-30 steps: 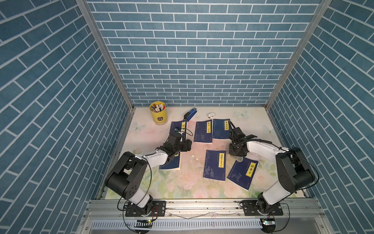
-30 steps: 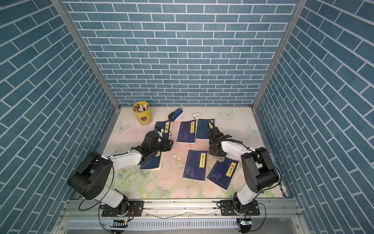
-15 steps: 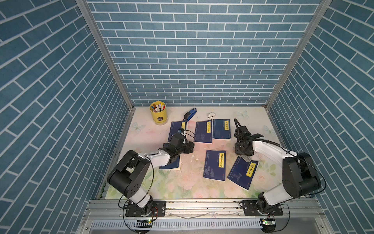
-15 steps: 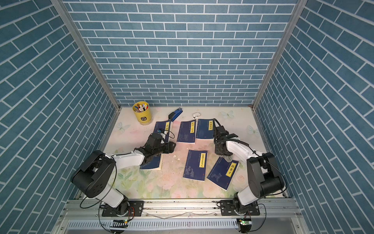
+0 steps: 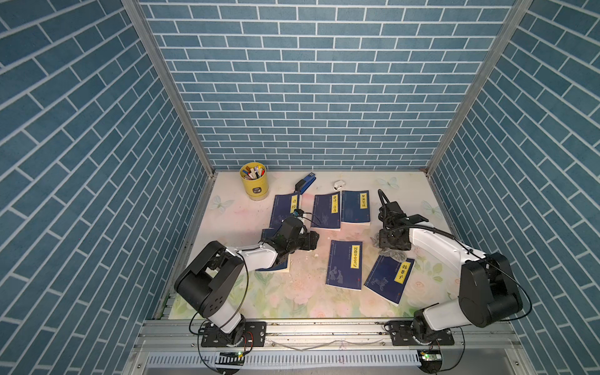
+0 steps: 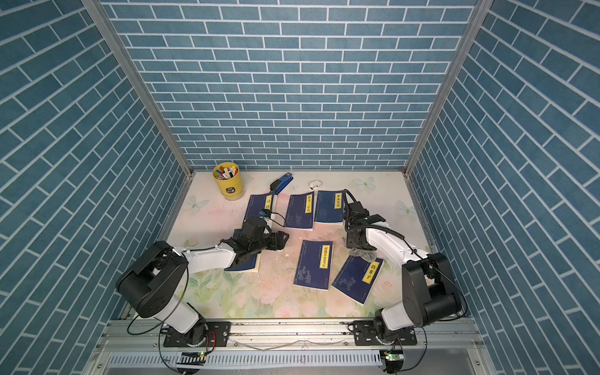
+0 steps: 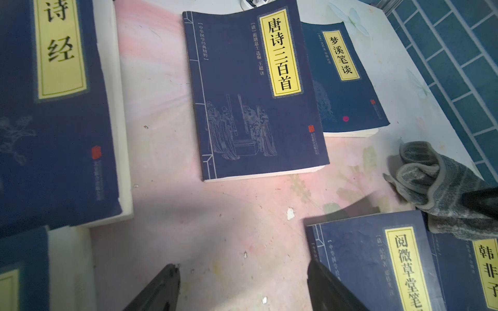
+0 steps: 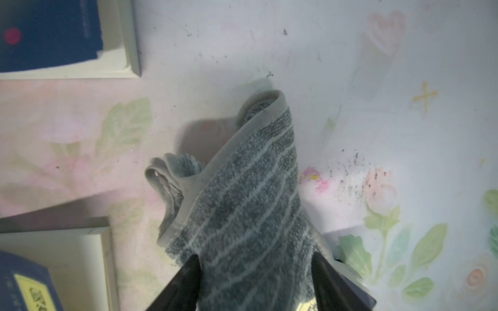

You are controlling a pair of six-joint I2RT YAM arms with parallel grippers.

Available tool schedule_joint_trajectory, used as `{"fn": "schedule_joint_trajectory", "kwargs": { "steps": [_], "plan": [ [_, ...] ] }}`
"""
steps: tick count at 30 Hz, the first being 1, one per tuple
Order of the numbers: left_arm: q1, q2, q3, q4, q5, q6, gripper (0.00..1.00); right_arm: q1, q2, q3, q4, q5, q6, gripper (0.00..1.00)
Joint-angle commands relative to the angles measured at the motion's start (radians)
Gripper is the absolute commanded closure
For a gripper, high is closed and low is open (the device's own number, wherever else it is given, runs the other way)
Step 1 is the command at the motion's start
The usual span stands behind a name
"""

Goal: Wipe the cover of the book
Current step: Place the cleaning item at the center of the board, then pick up the book from the center of the board.

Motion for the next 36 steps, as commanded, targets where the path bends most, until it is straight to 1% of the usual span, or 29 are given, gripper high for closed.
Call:
{"fn": "schedule_joint_trajectory", "kwargs": {
  "steps": [1, 4, 9, 11, 15, 19, 28, 34, 36],
  "plan": [
    [-0.020, 0.011, -0.005, 0.002, 0.004, -0.005, 0.21, 0.046, -0.058, 0.045, -0.059, 0.036, -0.019, 0.34],
    [-0.036, 0.017, 0.000, -0.010, -0.004, -0.005, 0.21, 0.097, -0.074, 0.065, -0.064, 0.019, -0.022, 0.35],
    [-0.072, 0.015, -0.006, -0.018, -0.004, -0.019, 0.21, 0.184, -0.066, 0.045, 0.008, -0.093, -0.015, 0.38],
    [-0.087, 0.009, -0.019, -0.007, -0.001, -0.035, 0.21, 0.214, -0.053, 0.013, 0.056, -0.146, -0.003, 0.40],
    [-0.112, -0.006, -0.047, 0.016, 0.024, -0.065, 0.21, 0.252, -0.030, -0.061, 0.133, -0.189, 0.052, 0.43],
    [-0.143, -0.004, -0.060, 0.012, 0.036, -0.078, 0.21, 0.282, -0.010, -0.133, 0.211, -0.253, 0.098, 0.49],
    [-0.179, 0.006, -0.121, 0.087, 0.121, -0.155, 0.21, 0.333, 0.008, -0.232, 0.267, -0.276, 0.189, 0.60],
    [-0.221, 0.028, -0.128, 0.110, 0.166, -0.191, 0.22, 0.354, 0.020, -0.260, 0.273, -0.297, 0.206, 0.74],
    [-0.233, 0.043, -0.128, 0.112, 0.182, -0.209, 0.23, 0.361, 0.020, -0.268, 0.274, -0.299, 0.214, 0.77]
  ]
}}
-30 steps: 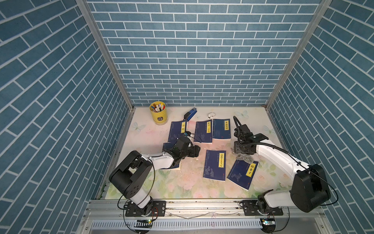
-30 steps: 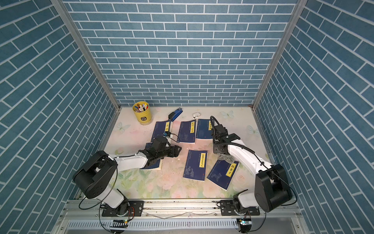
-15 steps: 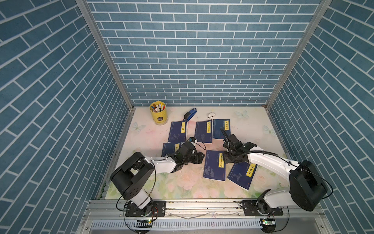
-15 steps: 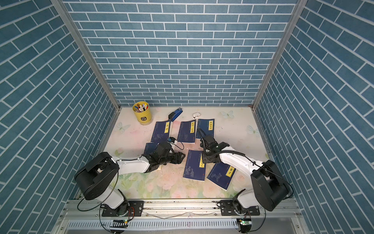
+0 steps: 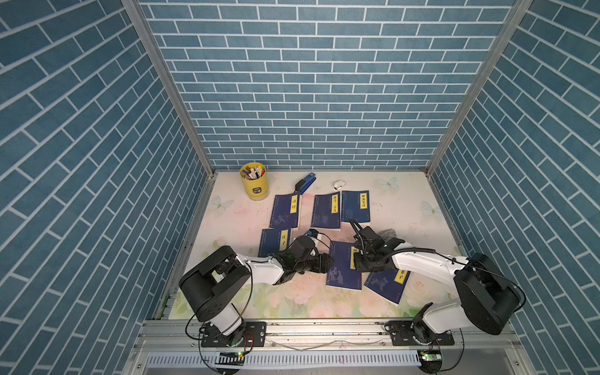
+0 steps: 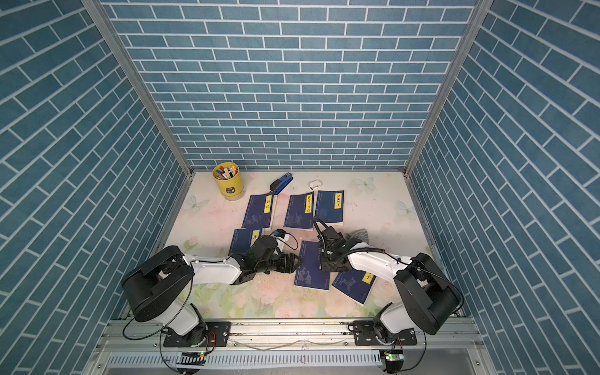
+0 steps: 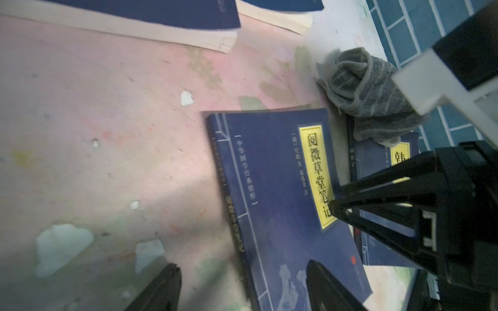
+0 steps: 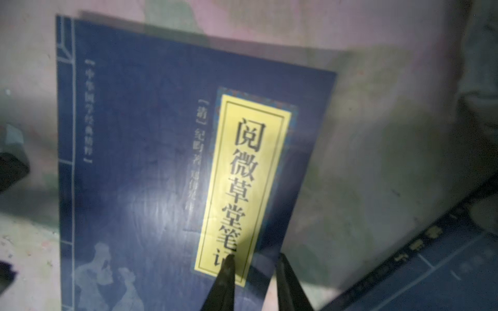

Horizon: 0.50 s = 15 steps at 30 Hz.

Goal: Wipe the cover of the book
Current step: Pick up the book from the center of the board.

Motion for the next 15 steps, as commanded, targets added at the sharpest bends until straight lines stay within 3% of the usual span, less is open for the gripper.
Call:
{"fn": "schedule_joint_trajectory", "kwargs": {
  "steps": [1, 9, 15],
  "plan": [
    [-0.023, 0.039, -0.019, 0.018, 0.050, -0.045, 0.24, 0.020, 0.014, -0.039, -0.006, -0.023, 0.049, 0.78],
    [-0.024, 0.087, -0.109, 0.218, 0.184, -0.172, 0.33, 0.030, 0.014, -0.053, 0.003, -0.026, 0.066, 0.81],
    [-0.018, 0.147, -0.096, 0.355, 0.223, -0.223, 0.46, 0.037, 0.025, -0.039, 0.016, -0.030, 0.061, 0.81]
  ]
}}
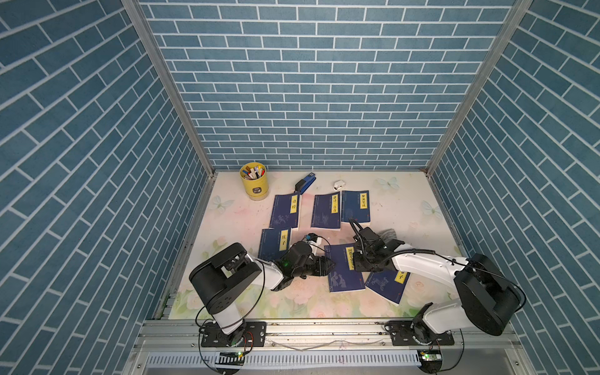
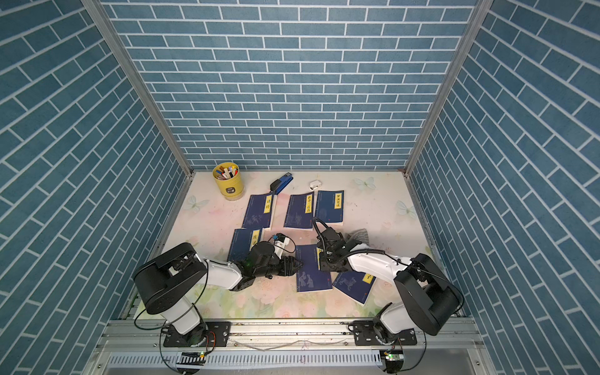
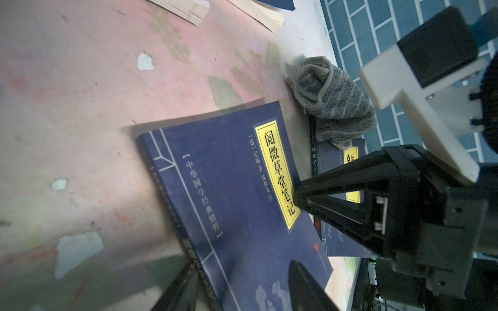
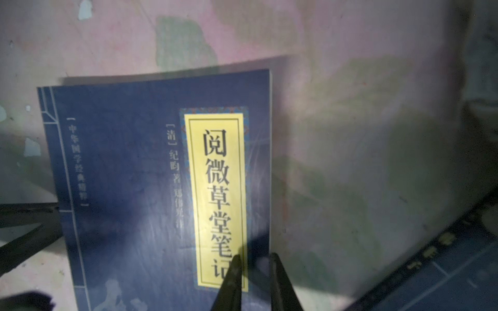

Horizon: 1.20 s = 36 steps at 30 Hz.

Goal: Wipe the cover of the book
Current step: Pick up the book from the center of the board.

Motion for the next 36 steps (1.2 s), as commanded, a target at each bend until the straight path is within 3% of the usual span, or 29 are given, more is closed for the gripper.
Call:
{"fn": "schedule_joint_trajectory", "kwargs": {
  "steps": [1, 9, 19, 26, 36],
  "plan": [
    [-0.020, 0.062, 0.016, 0.035, 0.113, -0.048, 0.48, 0.025, 0.032, -0.018, -0.023, -0.044, 0.028, 0.82],
    [0.078, 0.073, 0.107, 0.007, 0.136, -0.019, 0.61, 0.026, 0.067, 0.056, 0.015, -0.033, 0.014, 0.82],
    [0.213, 0.095, 0.241, -0.177, 0.100, 0.121, 0.66, 0.025, 0.196, 0.243, 0.006, 0.030, -0.018, 0.78],
    [0.224, 0.079, 0.309, -0.344, 0.020, 0.214, 0.40, 0.026, 0.169, 0.265, -0.033, 0.102, -0.007, 0.62],
    [0.224, 0.018, 0.319, -0.543, -0.126, 0.309, 0.30, 0.026, 0.191, 0.229, 0.042, 0.080, 0.032, 0.59]
  ]
}}
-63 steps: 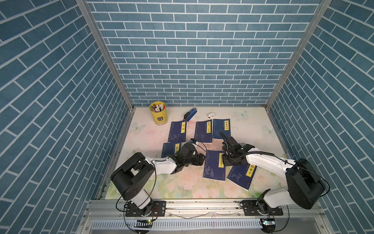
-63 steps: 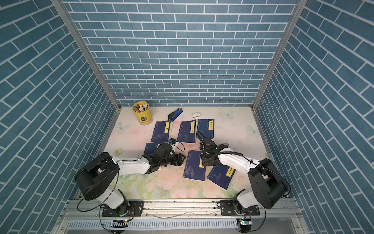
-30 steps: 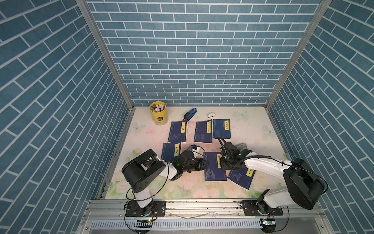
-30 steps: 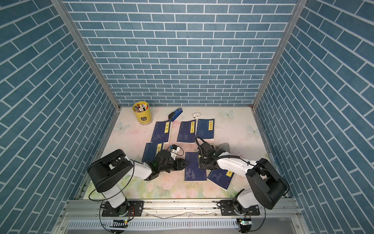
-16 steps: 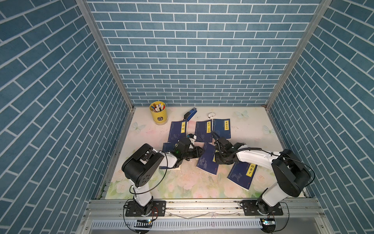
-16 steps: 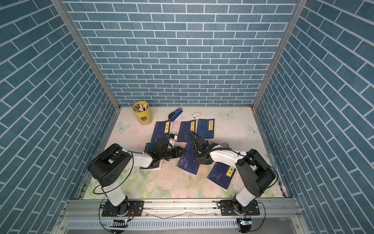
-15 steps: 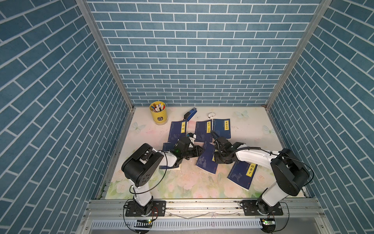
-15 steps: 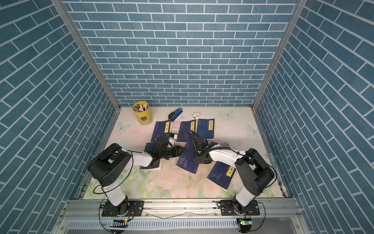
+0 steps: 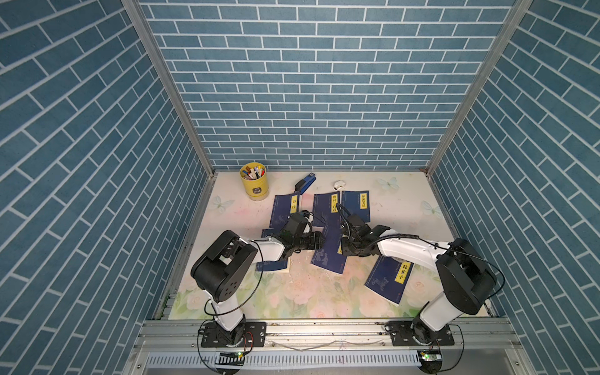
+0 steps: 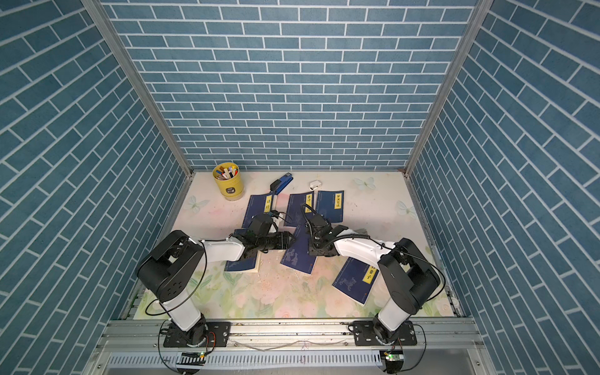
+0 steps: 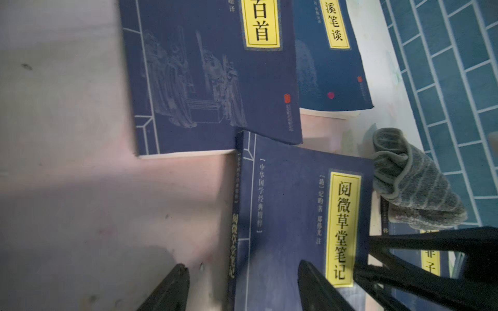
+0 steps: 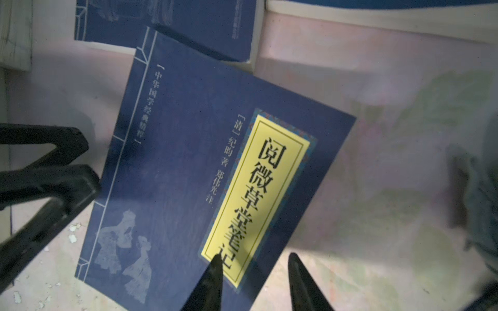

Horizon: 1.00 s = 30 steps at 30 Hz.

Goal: Wipe the cover of the book
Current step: Pick up the book from the center of the board.

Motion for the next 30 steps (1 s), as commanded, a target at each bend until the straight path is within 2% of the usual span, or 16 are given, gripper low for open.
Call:
{"fn": "schedule_joint_trajectory", "kwargs": {
  "steps": [1, 11, 16, 22, 30],
  "plan": [
    [0.000, -0.008, 0.010, -0.079, -0.043, 0.053, 0.29, 0.005, 0.029, -0.014, 0.047, -0.002, 0.047, 0.60],
    [0.001, 0.045, -0.010, 0.064, 0.212, 0.009, 0.31, 0.006, 0.098, -0.027, 0.054, -0.024, 0.088, 0.75],
    [0.001, 0.060, -0.019, 0.139, 0.321, -0.028, 0.46, 0.006, 0.117, -0.048, 0.086, -0.045, 0.103, 0.78],
    [0.005, 0.034, -0.018, 0.159, 0.334, -0.050, 0.64, 0.005, 0.114, -0.058, 0.108, -0.045, 0.105, 0.78],
    [0.010, 0.003, -0.032, 0.194, 0.375, -0.078, 0.75, 0.005, 0.091, -0.080, 0.141, -0.044, 0.097, 0.78]
  ]
}}
